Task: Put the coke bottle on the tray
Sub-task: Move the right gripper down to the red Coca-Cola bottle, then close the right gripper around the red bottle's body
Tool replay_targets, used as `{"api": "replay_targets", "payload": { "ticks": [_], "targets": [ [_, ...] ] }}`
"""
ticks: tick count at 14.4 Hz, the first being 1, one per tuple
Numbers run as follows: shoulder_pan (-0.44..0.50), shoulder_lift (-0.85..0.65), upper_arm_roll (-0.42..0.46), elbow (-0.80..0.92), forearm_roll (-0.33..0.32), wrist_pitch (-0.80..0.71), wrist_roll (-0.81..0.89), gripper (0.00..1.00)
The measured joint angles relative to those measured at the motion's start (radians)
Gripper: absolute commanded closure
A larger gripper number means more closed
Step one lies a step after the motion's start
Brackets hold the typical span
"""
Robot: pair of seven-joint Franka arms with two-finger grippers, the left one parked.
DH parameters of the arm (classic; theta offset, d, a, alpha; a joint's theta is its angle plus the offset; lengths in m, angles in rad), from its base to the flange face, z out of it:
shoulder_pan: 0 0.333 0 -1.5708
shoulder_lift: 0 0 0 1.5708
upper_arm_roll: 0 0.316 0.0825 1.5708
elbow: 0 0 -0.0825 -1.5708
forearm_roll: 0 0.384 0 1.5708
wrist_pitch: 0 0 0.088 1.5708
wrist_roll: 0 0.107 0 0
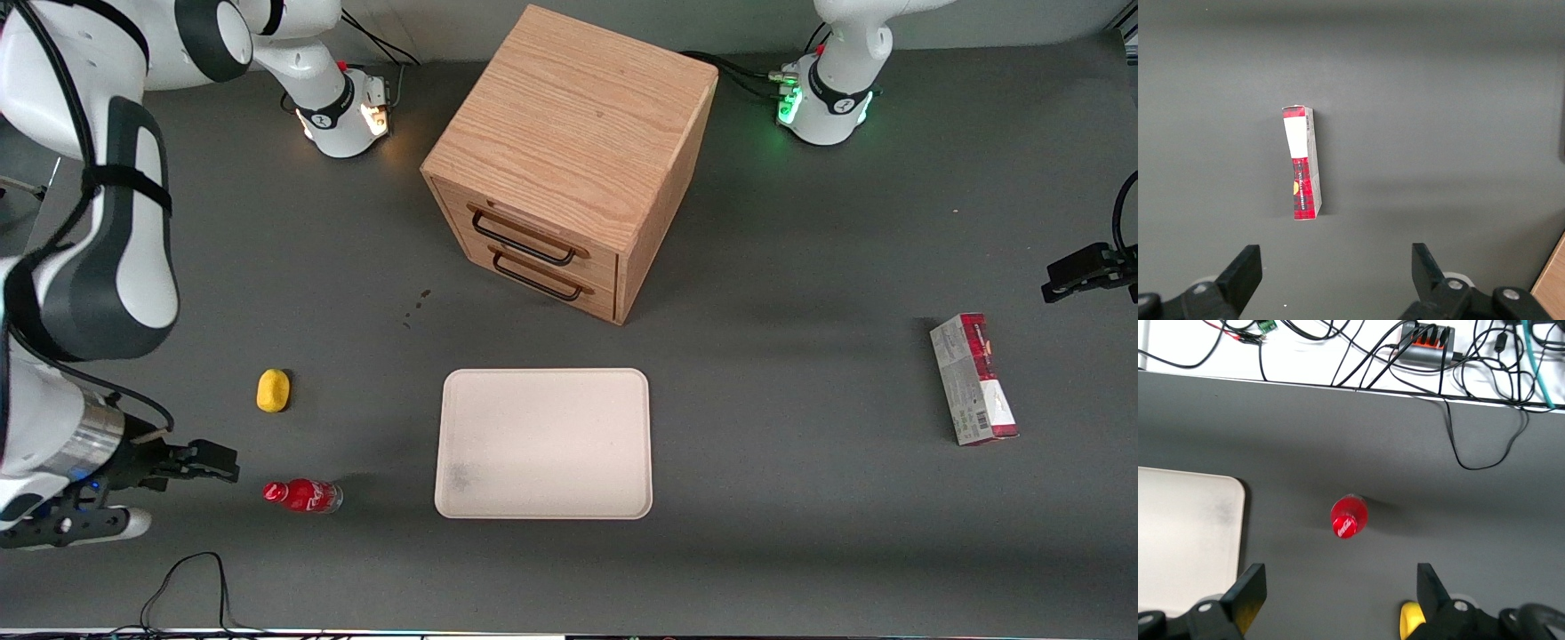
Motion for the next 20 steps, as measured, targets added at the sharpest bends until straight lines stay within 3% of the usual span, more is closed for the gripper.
{"api": "replay_targets", "payload": {
  "ticks": [15, 16, 20],
  "targets": [
    [0.025, 0.190, -0.002, -0.009, -0.001, 0.096, 0.000, 0.00],
    [0.025, 0.190, -0.003, -0.012, -0.003, 0.096, 0.000, 0.06],
    [0.024, 0.190, -0.006, -0.017, -0.029, 0.097, -0.001, 0.52]
  ]
}}
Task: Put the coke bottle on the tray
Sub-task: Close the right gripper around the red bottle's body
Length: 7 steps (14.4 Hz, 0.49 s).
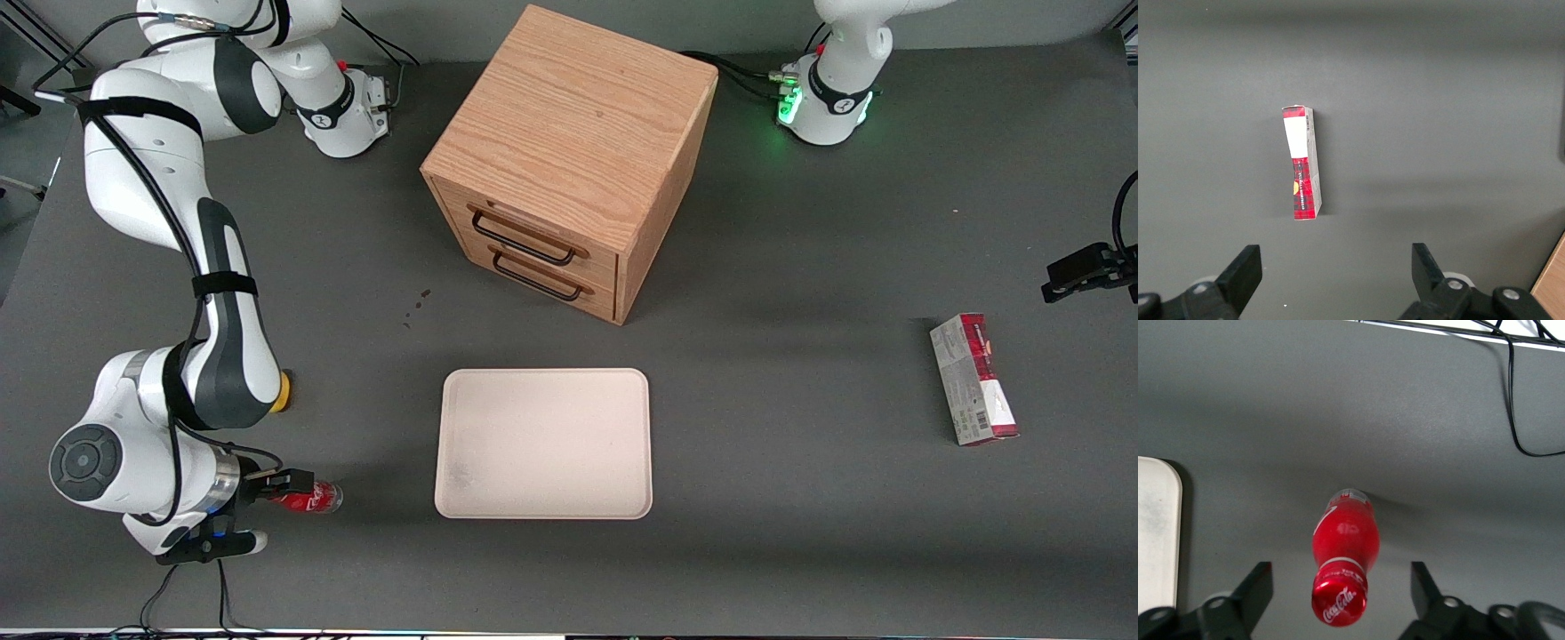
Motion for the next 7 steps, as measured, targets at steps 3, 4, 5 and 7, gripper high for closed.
{"api": "replay_targets", "payload": {
  "ticks": [3, 4, 5, 7],
  "targets": [
    [0.000, 0.000, 0.000, 0.000, -0.001, 0.000, 0.000, 0.81],
    [0.000, 0.000, 0.000, 0.000, -0.002, 0.001, 0.000, 0.90],
    [0.000, 0.000, 0.000, 0.000, -0.001, 0.001, 0.000, 0.95],
    [0.000, 0.000, 0.000, 0.000, -0.002, 0.001, 0.000, 0.99]
  ]
}}
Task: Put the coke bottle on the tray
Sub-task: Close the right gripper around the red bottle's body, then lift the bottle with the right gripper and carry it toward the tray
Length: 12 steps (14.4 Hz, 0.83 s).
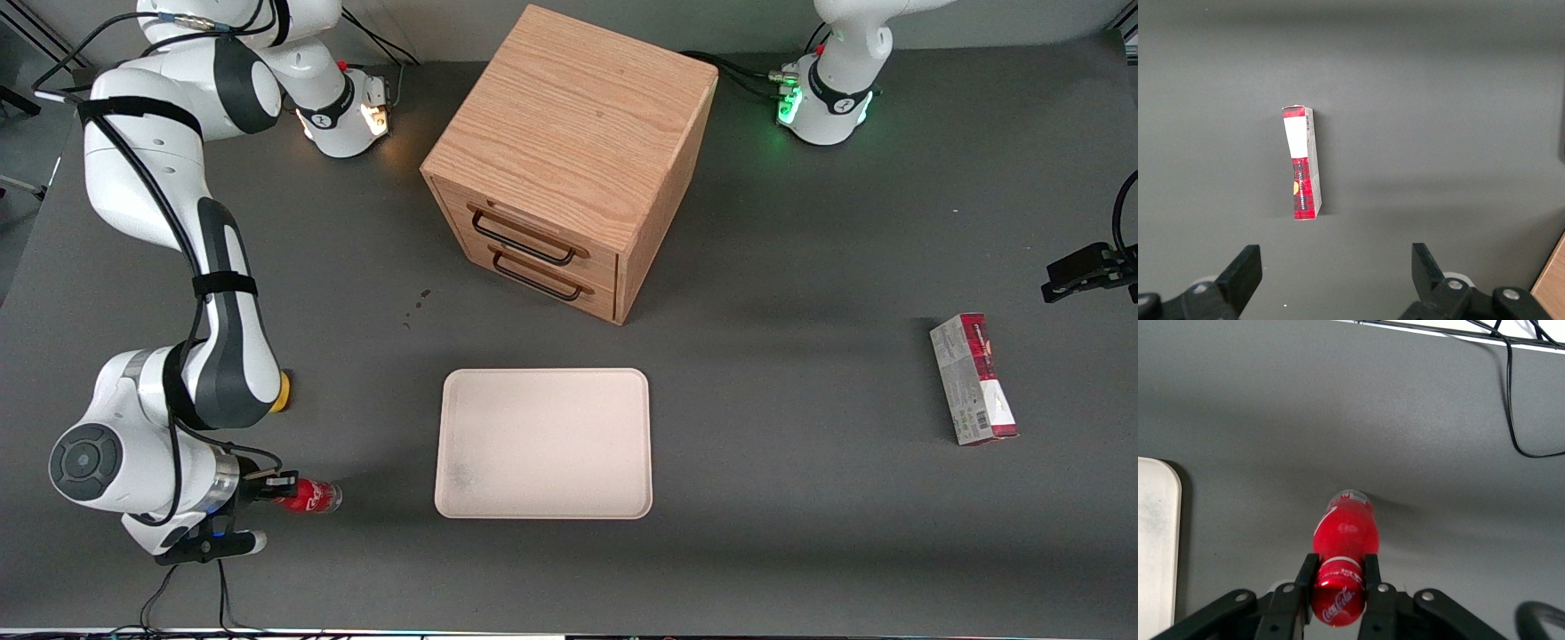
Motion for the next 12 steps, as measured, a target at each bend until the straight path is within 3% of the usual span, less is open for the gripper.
{"api": "replay_targets", "payload": {
  "ticks": [7, 12],
  "targets": [
    [0.000, -0.027, 0.000, 0.006, -0.004, -0.027, -0.001, 1.00],
    [0.000, -0.176, 0.000, 0.024, -0.007, -0.225, -0.014, 1.00]
  ]
}}
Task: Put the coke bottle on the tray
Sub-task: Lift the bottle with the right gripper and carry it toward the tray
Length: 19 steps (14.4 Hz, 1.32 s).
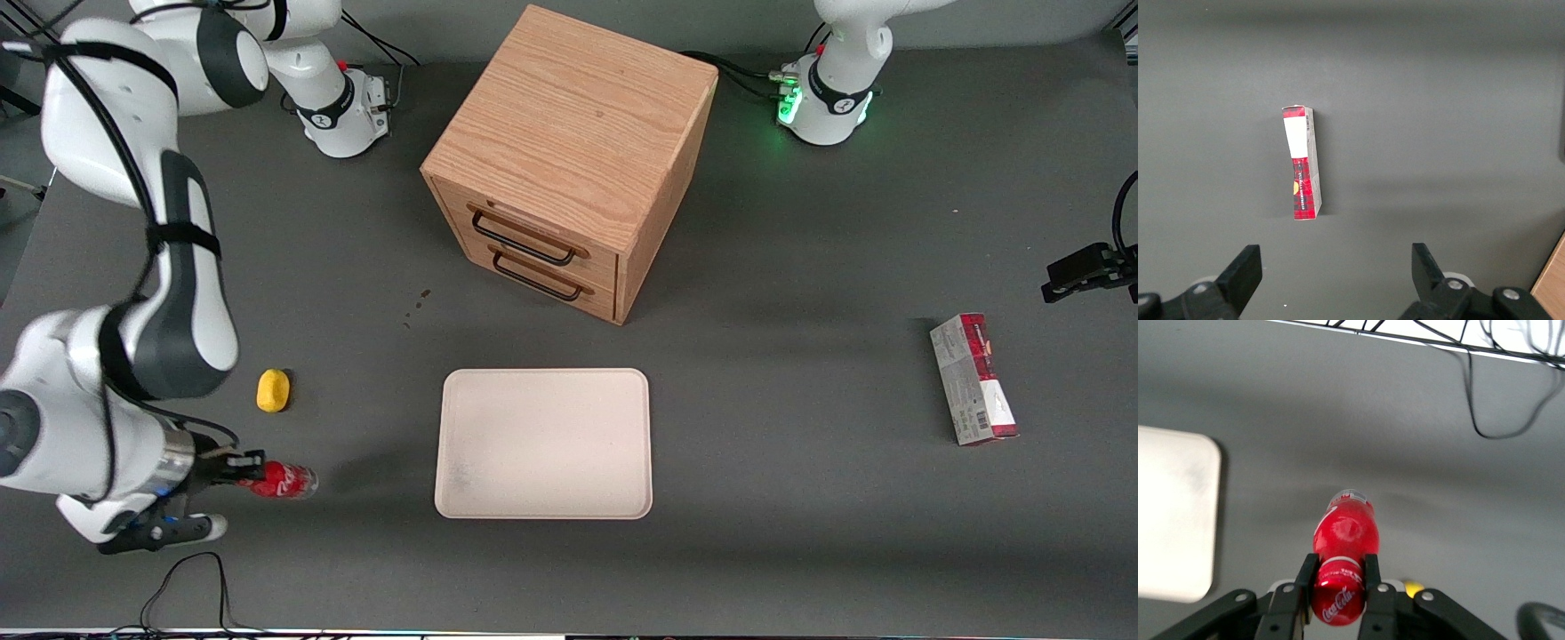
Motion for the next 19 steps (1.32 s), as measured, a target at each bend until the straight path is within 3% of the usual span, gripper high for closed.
{"api": "replay_targets", "payload": {
  "ticks": [5, 9, 14, 19],
  "targets": [
    [-0.001, -0.215, -0.001, 0.022, 0.000, -0.232, -0.035, 1.00],
    [0.016, -0.263, 0.009, 0.018, 0.000, -0.240, -0.058, 1.00],
    [0.172, -0.222, 0.018, 0.016, -0.001, -0.139, -0.036, 1.00],
    [0.326, -0.186, 0.019, 0.016, -0.002, -0.095, 0.091, 1.00]
  ]
}}
